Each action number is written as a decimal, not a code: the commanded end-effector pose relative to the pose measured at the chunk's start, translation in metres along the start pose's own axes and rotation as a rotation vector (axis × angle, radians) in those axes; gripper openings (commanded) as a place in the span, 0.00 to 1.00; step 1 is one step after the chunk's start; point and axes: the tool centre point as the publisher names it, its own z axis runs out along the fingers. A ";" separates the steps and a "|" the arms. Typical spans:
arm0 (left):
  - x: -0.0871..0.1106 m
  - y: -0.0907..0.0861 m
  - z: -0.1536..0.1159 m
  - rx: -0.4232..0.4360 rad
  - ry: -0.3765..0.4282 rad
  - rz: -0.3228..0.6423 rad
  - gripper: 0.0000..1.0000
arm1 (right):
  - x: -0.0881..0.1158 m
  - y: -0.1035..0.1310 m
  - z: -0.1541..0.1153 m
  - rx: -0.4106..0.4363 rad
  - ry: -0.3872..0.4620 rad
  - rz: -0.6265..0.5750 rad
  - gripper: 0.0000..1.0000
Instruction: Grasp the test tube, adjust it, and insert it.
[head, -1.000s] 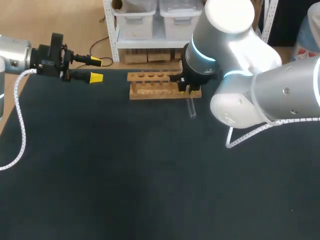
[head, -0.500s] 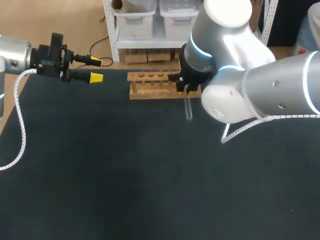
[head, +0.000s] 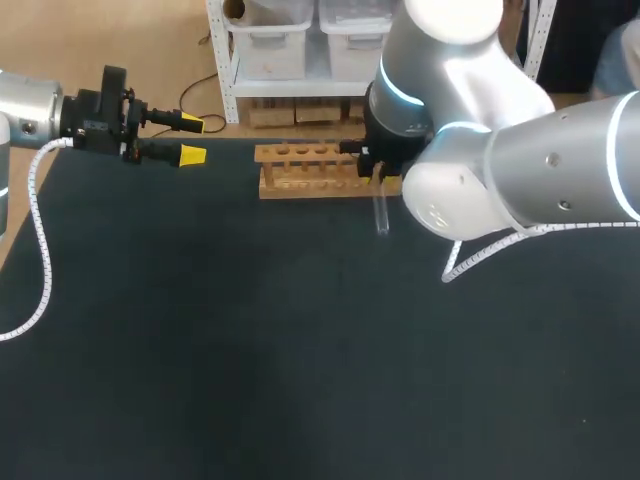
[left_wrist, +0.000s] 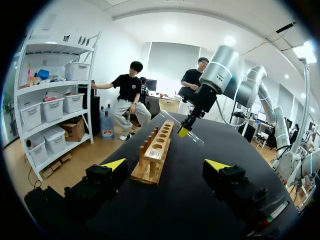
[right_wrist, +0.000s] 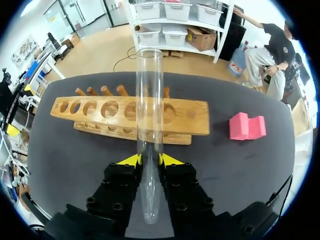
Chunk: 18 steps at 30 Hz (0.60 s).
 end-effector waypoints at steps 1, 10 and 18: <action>0.001 0.000 0.000 0.000 -0.001 0.002 1.00 | 0.009 -0.008 -0.022 0.022 -0.046 0.006 0.00; 0.001 0.000 0.000 0.000 -0.001 0.002 1.00 | 0.006 -0.026 -0.052 0.040 -0.189 0.004 0.00; 0.001 0.000 0.000 0.000 -0.001 0.002 1.00 | 0.009 -0.024 -0.071 0.047 -0.207 0.003 0.00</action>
